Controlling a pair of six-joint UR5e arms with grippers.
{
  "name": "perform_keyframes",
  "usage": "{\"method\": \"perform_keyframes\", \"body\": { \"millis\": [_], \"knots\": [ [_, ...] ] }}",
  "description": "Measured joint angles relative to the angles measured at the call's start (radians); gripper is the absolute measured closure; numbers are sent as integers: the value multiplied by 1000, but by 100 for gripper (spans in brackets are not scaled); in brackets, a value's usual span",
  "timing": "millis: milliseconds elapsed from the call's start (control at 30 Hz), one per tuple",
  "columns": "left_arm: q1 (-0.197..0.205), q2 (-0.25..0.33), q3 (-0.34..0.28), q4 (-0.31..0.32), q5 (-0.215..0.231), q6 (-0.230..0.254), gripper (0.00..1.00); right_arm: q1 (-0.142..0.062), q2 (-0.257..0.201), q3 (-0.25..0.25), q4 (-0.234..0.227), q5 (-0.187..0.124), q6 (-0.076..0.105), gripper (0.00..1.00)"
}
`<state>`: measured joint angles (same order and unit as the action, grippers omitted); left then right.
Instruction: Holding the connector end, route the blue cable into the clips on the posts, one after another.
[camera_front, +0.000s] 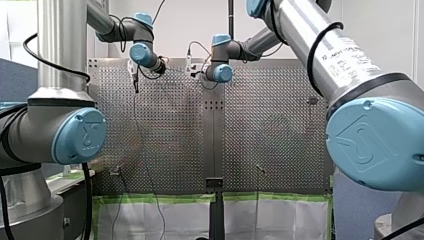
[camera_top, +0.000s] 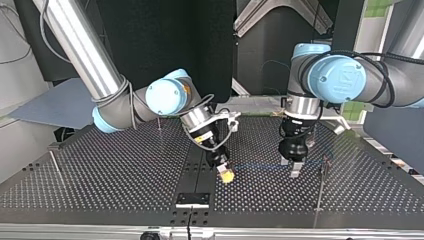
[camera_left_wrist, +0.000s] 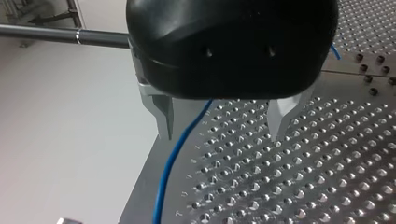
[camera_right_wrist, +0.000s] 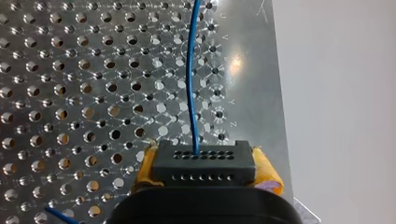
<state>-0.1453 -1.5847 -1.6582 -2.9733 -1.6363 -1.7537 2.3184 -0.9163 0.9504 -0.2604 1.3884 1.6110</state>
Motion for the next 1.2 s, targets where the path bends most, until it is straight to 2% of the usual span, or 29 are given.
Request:
{"method": "perform_keyframes", "body": {
  "millis": [333,567,833,867,900,933,967,1000,1033,1067,1100,1167,1200],
  "knots": [
    [0,-7,0,12,-22,6,0,4,0,0,1,0,0,100],
    [-3,-21,0,24,-32,35,0,6,0,0,3,0,0,100],
    [0,-21,0,24,-64,53,0,5,0,0,6,0,0,100],
    [0,-21,0,23,-66,54,11,4,0,0,6,0,0,100],
    [0,-21,0,24,-67,55,11,4,0,0,6,0,0,100],
    [0,-21,0,24,-68,55,19,4,0,0,7,0,0,100],
    [0,-21,0,24,-68,55,32,4,0,0,7,0,0,100],
    [1,-21,0,25,-68,55,32,4,0,0,7,0,0,100],
    [1,-22,0,26,-67,55,45,4,0,0,7,0,0,100],
    [1,-22,0,26,-67,55,54,3,0,0,7,0,0,100],
    [1,-21,0,26,-65,56,54,3,0,0,7,0,0,100],
    [1,-21,0,26,-64,56,72,3,0,0,7,0,0,100],
    [1,-21,0,26,-65,56,72,3,0,0,7,0,0,100]
  ]
}}
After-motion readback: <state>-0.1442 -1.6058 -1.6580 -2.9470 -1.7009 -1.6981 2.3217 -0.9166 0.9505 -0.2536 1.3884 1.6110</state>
